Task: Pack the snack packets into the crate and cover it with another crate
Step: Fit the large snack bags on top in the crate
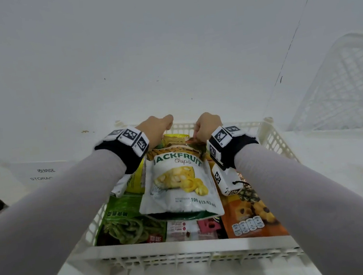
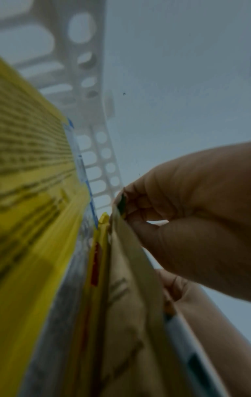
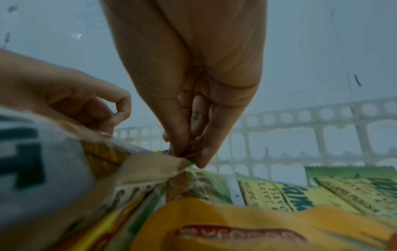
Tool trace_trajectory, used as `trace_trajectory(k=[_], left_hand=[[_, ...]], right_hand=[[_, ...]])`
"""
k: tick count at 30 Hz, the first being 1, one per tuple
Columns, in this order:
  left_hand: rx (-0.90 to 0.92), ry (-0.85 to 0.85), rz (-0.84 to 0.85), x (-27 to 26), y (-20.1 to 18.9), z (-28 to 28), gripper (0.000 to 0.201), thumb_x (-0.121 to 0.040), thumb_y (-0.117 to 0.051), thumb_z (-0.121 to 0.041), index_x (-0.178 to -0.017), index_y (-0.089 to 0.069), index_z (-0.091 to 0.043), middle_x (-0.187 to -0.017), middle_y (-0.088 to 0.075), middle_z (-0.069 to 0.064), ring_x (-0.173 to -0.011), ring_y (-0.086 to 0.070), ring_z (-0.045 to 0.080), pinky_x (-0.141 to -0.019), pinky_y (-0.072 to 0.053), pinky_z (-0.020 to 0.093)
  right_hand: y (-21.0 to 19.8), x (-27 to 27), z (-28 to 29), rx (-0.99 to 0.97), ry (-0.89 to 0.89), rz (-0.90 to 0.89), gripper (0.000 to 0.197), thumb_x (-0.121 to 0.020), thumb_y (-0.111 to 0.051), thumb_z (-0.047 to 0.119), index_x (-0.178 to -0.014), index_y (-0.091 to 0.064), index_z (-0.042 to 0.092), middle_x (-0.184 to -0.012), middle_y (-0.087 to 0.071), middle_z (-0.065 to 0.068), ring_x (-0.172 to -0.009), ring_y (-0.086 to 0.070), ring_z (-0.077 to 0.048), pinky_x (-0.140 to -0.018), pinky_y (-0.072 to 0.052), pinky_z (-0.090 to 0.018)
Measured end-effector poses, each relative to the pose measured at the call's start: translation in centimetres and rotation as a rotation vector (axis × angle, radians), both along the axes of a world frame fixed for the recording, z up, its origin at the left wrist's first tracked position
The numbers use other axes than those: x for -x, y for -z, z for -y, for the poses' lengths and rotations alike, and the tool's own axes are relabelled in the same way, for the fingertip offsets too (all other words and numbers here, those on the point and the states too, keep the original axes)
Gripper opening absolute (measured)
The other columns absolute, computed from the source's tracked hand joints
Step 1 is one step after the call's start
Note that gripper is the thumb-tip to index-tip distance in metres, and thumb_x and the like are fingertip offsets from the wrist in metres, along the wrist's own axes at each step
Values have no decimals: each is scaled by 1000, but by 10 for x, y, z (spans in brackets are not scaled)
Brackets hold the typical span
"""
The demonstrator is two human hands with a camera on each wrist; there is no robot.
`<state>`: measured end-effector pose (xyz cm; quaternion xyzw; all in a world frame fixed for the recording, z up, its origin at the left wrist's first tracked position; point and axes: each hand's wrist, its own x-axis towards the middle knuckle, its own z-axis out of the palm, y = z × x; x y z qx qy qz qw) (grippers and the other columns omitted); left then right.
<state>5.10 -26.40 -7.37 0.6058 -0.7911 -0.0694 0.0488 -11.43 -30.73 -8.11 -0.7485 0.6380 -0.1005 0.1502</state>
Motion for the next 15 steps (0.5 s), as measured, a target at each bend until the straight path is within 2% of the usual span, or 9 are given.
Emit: trace_trajectory(k=[2,5,7,8,10,12,15], left_hand=[[17,7,76,4,3,-3,26,-79,-38,12,-97,-43,-8,-71,-46,8,-64,-44,23,-54,-33,30],[-6,-32,133,8,3,-3,25,-77,-38,14,-81,-49,-8,-81,-54,12,-70,-48,26,-60,-35,30],[-33,-51,141,8,2,-4,24,-79,-40,11,-84,-58,-4,-84,-58,13,-76,-55,31,-65,-42,34],[-44,-60,158,8,2,-5,19,-81,-42,8,-82,-58,-2,-82,-57,11,-79,-56,32,-68,-45,35],[-43,-74,181,9,3,-6,21,-85,-44,4,-67,-49,-7,-69,-50,5,-74,-53,30,-69,-46,35],[-48,-82,160,8,3,-7,25,-84,-41,6,-64,-42,-10,-67,-48,7,-70,-48,27,-65,-41,34],[-52,-84,121,8,1,-10,19,-80,-39,9,-74,-48,-6,-78,-55,13,-68,-45,26,-63,-37,30]], right_hand=[[1,-3,-2,24,-45,-69,19,-82,-66,13,-93,-71,-2,-94,-71,-14,-84,-65,-25,-77,-56,-34],[-14,-6,-12,38,-193,-231,23,-87,-62,20,-99,-68,1,-103,-69,-13,-93,-63,-27,-77,-50,-32],[-34,-3,-30,72,-363,-261,29,-88,-62,26,-109,-65,7,-114,-64,-9,-105,-58,-25,-80,-43,-28],[-44,-1,-45,99,-469,-235,32,-87,-62,30,-112,-62,10,-115,-61,-7,-105,-56,-22,-79,-38,-25],[-58,4,-84,128,-695,-183,39,-86,-62,39,-116,-58,15,-114,-58,-5,-96,-50,-13,-76,-33,-22],[-57,13,-125,141,-860,-230,52,-82,-62,50,-123,-54,19,-116,-54,-3,-96,-46,-11,-78,-40,-24],[-39,25,-163,221,-926,-479,72,-75,-64,56,-134,-40,22,-124,-47,-8,-109,-47,-23,-77,-50,-35]])
